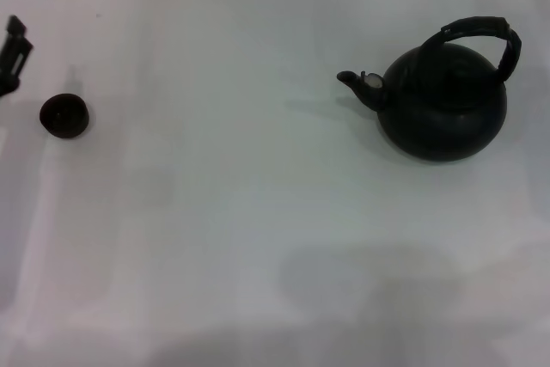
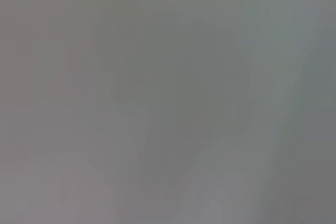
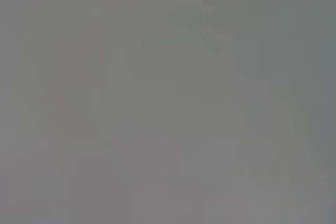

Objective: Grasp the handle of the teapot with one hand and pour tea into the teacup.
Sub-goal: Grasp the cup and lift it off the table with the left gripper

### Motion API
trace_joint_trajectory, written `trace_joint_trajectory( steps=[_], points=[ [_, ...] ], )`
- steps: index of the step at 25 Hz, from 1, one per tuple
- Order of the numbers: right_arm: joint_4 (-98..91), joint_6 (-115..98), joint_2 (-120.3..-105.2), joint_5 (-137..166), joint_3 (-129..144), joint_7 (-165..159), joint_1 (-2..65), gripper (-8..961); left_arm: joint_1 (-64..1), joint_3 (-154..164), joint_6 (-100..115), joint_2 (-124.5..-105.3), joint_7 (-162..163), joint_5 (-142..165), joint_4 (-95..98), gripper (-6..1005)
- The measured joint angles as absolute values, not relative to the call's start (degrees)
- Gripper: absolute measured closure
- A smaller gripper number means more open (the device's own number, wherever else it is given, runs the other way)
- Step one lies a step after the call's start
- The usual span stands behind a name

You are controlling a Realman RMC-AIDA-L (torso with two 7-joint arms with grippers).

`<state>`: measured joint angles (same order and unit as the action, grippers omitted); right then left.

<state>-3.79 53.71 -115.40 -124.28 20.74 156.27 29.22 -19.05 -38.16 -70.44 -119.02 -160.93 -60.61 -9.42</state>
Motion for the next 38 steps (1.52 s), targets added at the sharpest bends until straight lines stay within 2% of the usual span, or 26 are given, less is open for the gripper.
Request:
trace_joint_trajectory(
  steps=[17, 38],
  points=[
    [-5.4, 50.5, -115.36, -124.3, 20.7, 156.4, 30.6, 133, -15.3, -38.1, -70.1, -119.09, -161.7, -51.2, -9.3, 137],
    [-5.9, 50.8, -115.31, -124.3, 20.7, 156.3, 30.6, 132, -15.8, -38.1, -65.1, -119.03, -161.7, -49.4, -9.2, 138]
  ],
)
